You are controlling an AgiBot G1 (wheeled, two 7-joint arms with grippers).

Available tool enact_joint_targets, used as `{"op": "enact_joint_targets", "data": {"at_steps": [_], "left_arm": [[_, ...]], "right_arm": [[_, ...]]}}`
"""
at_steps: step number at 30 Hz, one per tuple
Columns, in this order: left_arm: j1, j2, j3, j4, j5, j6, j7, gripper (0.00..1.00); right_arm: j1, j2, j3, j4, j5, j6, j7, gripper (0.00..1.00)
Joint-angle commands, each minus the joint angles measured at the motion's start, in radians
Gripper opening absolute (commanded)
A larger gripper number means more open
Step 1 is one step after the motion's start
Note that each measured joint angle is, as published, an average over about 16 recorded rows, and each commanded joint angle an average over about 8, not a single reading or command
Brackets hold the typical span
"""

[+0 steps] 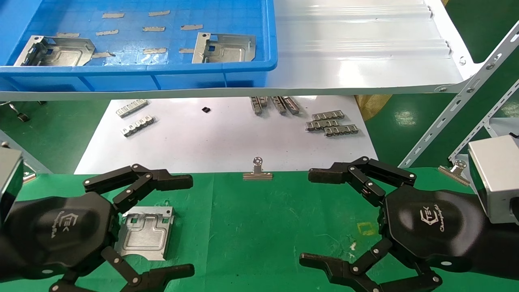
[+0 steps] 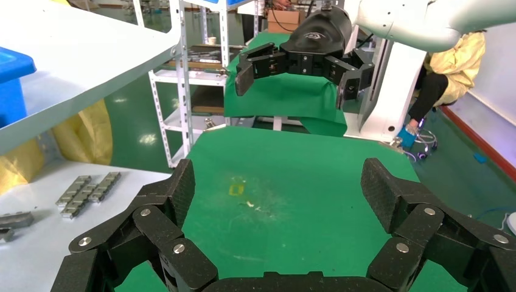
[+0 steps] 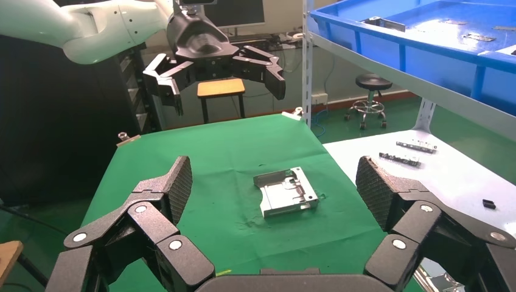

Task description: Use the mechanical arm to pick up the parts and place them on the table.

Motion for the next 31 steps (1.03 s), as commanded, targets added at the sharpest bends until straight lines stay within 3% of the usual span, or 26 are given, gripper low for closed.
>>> {"op": "enact_joint_targets", "data": {"at_steps": [1,31], "left_arm": [[-0.001,0.0,0.001,0.002,0.001,0.0,0.0,1.0],[-0.005,0.002,0.005,0.008,0.004,0.002,0.003,1.0]], "right_arm": [[0.0,0.0,0.0,0.0,0.0,0.0,0.0,1.0],[0.0,0.0,0.0,0.0,0.0,0.0,0.0,1.0]]}}
